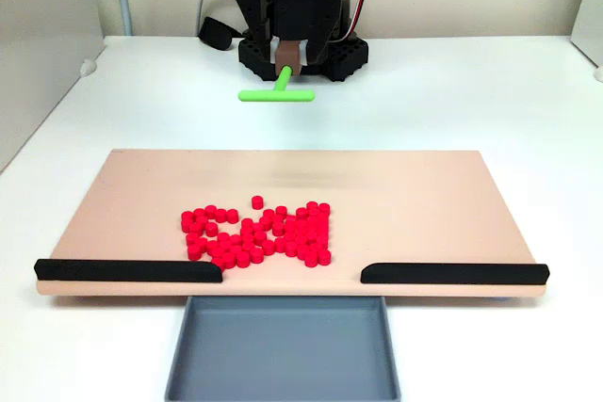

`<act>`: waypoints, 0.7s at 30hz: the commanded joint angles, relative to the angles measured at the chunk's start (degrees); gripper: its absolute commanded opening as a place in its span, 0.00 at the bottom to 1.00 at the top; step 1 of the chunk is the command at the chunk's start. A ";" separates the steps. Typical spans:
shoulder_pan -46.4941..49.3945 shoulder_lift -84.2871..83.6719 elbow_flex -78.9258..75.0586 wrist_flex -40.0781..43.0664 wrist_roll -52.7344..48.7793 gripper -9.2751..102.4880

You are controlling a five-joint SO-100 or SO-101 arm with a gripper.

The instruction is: Gather the left side granules

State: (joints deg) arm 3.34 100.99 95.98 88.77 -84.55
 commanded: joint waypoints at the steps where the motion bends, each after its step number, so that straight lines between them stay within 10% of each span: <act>1: -0.44 -0.70 -0.35 -0.26 -1.23 0.08; 21: -0.70 -0.62 -1.05 -0.18 -7.03 0.08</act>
State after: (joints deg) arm 2.29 99.49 95.98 88.77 -91.41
